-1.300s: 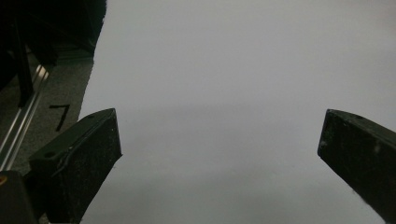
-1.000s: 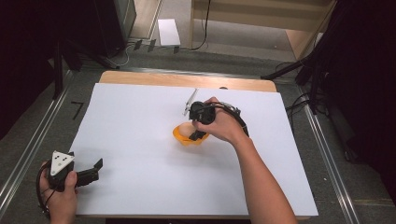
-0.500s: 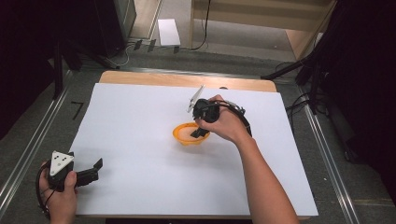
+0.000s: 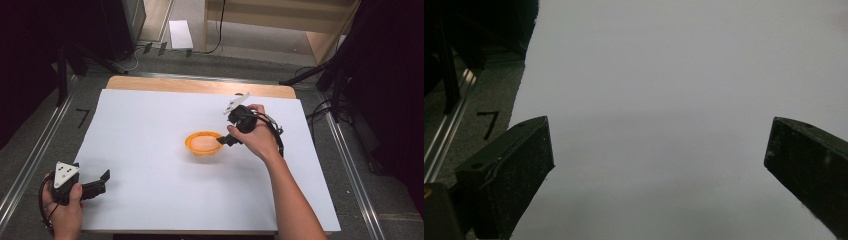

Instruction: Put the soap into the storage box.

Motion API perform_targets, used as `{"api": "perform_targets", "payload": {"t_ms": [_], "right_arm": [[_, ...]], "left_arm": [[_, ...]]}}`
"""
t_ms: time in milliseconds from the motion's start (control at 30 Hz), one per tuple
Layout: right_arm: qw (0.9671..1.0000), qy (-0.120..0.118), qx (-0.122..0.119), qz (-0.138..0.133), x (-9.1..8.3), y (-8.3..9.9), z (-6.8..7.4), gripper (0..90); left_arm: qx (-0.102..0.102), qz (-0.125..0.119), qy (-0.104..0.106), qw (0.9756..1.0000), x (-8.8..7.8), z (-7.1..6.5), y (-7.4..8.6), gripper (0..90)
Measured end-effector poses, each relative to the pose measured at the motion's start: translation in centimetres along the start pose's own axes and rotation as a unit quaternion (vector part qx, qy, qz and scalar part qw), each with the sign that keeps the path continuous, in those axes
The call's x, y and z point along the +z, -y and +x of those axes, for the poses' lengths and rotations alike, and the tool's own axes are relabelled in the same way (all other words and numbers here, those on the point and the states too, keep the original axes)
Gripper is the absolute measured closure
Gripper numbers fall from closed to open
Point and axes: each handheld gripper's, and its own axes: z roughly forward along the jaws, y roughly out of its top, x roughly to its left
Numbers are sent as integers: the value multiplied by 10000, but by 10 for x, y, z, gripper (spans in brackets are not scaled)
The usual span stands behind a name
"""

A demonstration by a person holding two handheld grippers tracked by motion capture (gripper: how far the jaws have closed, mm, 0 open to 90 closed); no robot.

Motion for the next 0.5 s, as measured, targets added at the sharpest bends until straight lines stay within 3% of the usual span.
{"api": "perform_targets", "payload": {"t_ms": [133, 300, 500], "right_arm": [[9982, 257, 507, -192, -9, 26, -2, 0], [9944, 590, 835, -253, -17, 58, -3, 0], [9894, 736, 1182, -411, -28, 94, -2, 0]], "left_arm": [[-3, 12, -4, 10000, 0, 0, 0, 0], [24, 8, -16, 10000, 1, -1, 0, 0], [22, 5, -25, 10000, 1, -1, 0, 0]]}}
